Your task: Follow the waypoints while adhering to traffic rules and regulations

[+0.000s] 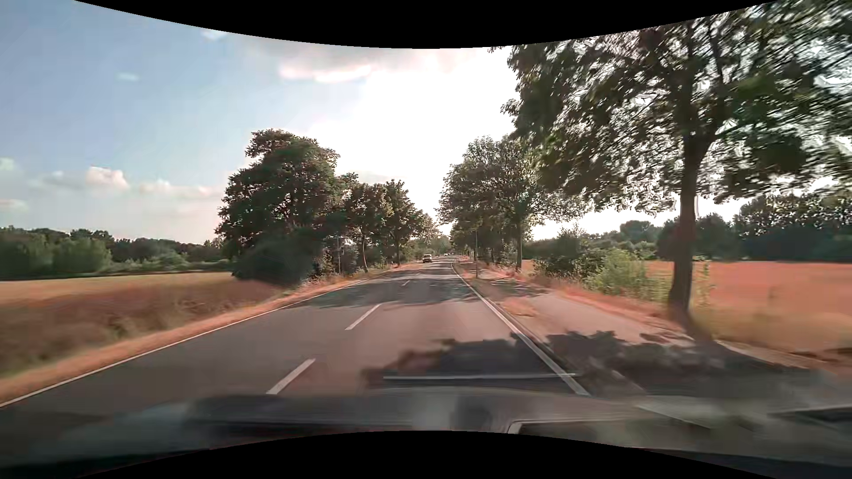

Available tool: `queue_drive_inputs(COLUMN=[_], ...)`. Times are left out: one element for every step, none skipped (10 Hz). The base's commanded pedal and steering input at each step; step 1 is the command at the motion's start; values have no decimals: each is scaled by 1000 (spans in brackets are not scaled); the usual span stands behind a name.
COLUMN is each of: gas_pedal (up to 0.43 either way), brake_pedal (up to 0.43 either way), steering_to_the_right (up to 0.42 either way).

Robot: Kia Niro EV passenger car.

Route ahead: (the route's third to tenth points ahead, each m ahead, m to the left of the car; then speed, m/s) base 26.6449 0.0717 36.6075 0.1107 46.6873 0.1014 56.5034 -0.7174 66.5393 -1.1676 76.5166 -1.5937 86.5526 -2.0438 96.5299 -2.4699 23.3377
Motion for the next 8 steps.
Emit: queue_drive_inputs(gas_pedal=[539, 539, 539, 539, 539, 539, 488, 449], brake_pedal=[0, 0, 0, 0, 0, 0, 0, 0], steering_to_the_right=[2, 2, 2, 2, 2, 1, 2, 1])
